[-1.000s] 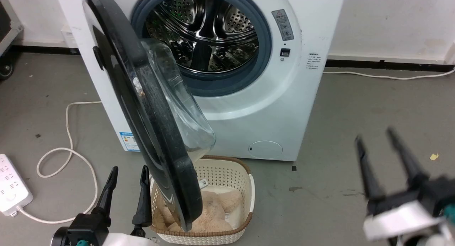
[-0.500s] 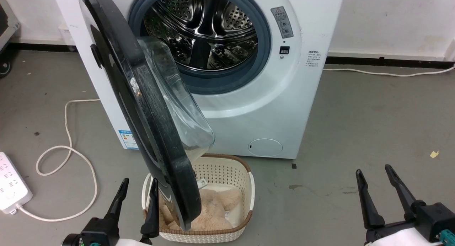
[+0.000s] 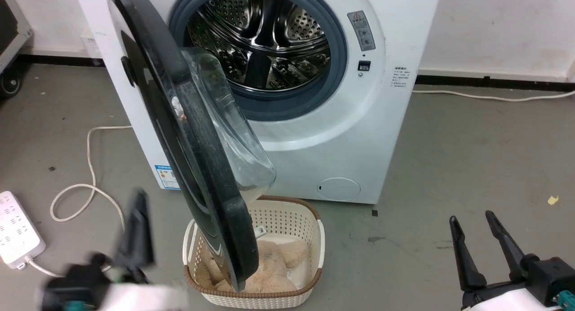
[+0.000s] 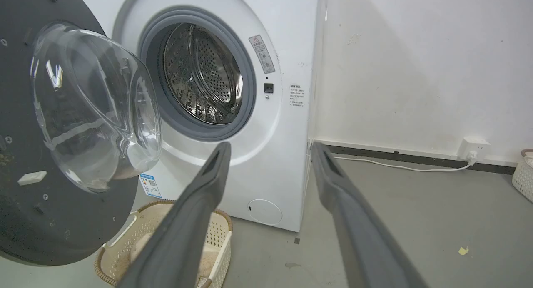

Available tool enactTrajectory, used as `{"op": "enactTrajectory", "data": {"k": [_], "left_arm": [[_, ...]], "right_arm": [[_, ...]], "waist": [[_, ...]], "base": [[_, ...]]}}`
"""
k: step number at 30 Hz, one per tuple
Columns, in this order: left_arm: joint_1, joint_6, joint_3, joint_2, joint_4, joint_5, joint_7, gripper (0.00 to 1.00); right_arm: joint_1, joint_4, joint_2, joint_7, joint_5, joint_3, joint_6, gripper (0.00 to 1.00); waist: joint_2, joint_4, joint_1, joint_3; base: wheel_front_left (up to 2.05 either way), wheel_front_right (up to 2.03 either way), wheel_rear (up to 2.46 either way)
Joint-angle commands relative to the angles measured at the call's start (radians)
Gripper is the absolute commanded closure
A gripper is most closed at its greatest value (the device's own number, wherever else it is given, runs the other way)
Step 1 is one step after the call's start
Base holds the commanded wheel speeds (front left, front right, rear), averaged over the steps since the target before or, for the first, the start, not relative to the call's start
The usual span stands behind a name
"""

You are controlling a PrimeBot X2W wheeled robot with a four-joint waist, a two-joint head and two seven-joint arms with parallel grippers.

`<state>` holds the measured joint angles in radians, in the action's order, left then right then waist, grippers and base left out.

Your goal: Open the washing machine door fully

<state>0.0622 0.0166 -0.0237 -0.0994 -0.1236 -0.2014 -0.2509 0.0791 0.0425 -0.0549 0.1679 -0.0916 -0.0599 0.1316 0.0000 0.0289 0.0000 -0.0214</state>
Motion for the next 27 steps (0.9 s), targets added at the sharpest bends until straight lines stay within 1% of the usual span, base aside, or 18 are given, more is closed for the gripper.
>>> {"op": "enactTrajectory", "data": {"k": [1,5,6,10,13,17,20,23,27], "left_arm": [[-0.034,0.011,0.021,0.006,-0.05,-0.012,-0.009,1.0],[-0.112,0.038,0.082,0.029,-0.222,-0.076,-0.01,1.0],[-0.131,0.04,0.089,0.03,-0.262,-0.076,-0.01,1.0],[-0.21,0.033,0.082,0.014,-0.393,-0.055,-0.004,1.0],[-0.259,0.022,0.053,-0.007,-0.453,-0.04,0.049,1.0],[-0.293,-0.002,-0.036,-0.021,-0.499,-0.01,0.147,1.0],[-0.29,-0.016,-0.128,-0.012,-0.499,0.009,0.216,1.0],[-0.264,-0.015,-0.212,0.004,-0.47,0.013,0.262,1.0],[-0.195,-0.005,-0.295,0.019,-0.387,-0.002,0.302,1.0]], "right_arm": [[0.008,-0.002,0.005,0.0,-0.008,-0.004,-0.001,0.0],[0.004,-0.002,0.005,0.0,-0.012,-0.007,-0.001,0.0],[0.003,-0.002,0.005,0.0,-0.014,-0.007,-0.001,0.0],[0.001,-0.006,0.005,0.003,-0.024,-0.01,-0.001,0.0],[0.002,-0.012,0.005,0.007,-0.028,-0.005,-0.001,0.0],[0.0,-0.02,0.005,0.011,-0.034,-0.002,-0.001,0.0],[-0.003,-0.025,0.005,0.014,-0.038,-0.003,-0.001,0.0],[-0.005,-0.031,0.005,0.018,-0.04,-0.001,-0.001,0.0],[-0.007,-0.034,0.005,0.02,-0.041,0.003,-0.001,0.0]], "waist": [[0.0,0.004,0.0,-0.004],[0.0,0.01,0.0,-0.012],[0.0,0.01,0.0,-0.013],[0.0,0.012,0.0,-0.018],[0.0,0.01,0.0,-0.02],[0.0,0.007,0.0,-0.019],[0.0,0.007,0.0,-0.018],[0.0,0.006,0.0,-0.017],[0.0,0.001,0.0,-0.016]], "base": [[0.0,0.0,0.0],[0.0,0.0,0.0],[0.0,0.0,0.0],[0.0,0.0,0.0],[0.0,0.0,0.0],[0.0,0.0,0.0],[0.0,0.0,0.0],[0.0,0.0,0.0],[0.0,0.0,0.0]]}}
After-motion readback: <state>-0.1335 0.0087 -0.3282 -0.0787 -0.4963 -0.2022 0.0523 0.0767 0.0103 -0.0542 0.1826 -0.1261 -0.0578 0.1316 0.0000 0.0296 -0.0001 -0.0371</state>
